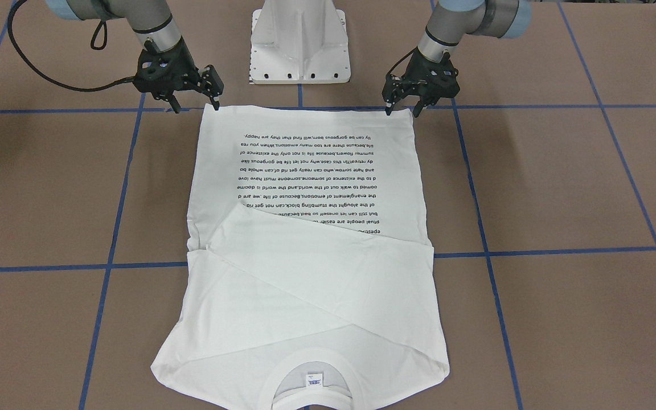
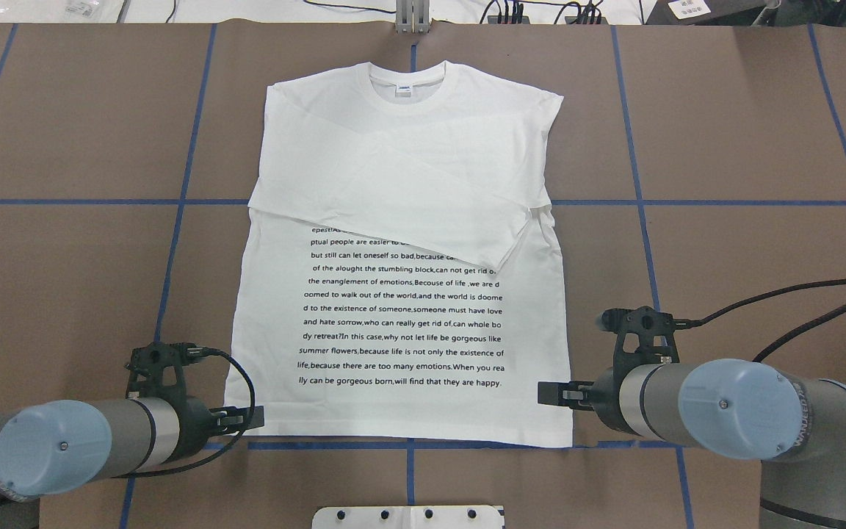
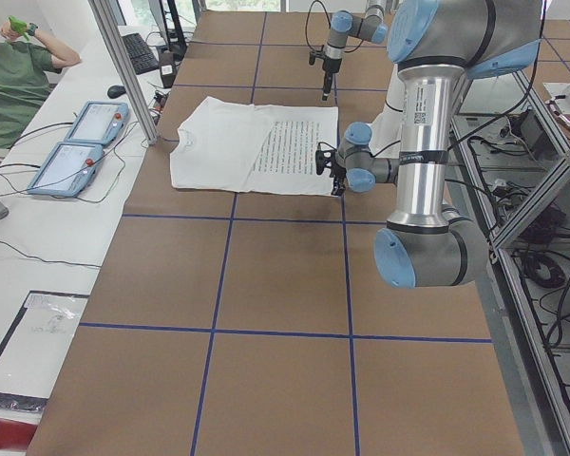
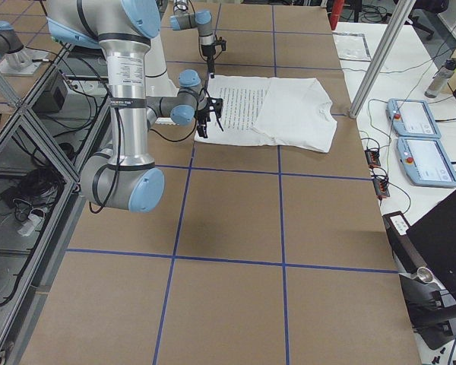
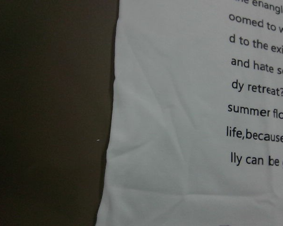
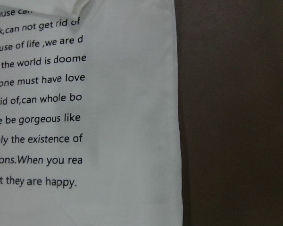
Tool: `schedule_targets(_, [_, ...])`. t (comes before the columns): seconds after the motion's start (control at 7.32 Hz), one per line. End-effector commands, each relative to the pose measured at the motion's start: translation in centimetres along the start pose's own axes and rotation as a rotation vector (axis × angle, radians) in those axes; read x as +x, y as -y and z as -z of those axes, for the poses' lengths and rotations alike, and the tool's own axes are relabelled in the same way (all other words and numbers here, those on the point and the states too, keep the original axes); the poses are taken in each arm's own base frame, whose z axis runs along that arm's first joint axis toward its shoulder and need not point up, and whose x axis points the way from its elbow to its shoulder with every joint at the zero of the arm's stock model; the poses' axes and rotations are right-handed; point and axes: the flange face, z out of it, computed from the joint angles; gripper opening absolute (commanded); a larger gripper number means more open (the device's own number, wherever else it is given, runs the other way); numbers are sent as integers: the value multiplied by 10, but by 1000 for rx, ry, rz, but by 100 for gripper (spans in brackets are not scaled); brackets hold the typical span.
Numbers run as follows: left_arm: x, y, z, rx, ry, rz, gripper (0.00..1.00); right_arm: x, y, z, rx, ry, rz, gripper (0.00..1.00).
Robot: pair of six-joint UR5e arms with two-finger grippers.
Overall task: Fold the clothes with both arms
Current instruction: 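Move both grippers to the shirt hem corners nearest the robot and grasp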
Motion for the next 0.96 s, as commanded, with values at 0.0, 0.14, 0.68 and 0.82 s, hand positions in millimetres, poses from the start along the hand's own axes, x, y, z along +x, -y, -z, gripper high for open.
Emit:
schedule_targets(0.0, [-2,-3,-3,1,12,-9,78,0,0,0,0,0,0,100])
schedule_targets(0.14, [-2,-5,-5,-2,14,-11,77,0,0,0,0,0,0,100])
schedule_targets(0.68, [-3,-8,-6,-6,17,-13,25,0,-1,0,-1,0,1,100])
schedule_targets(0.82, [-1,-8,-4,-6,11,-13,0,0,-1,0,-1,0,2,100])
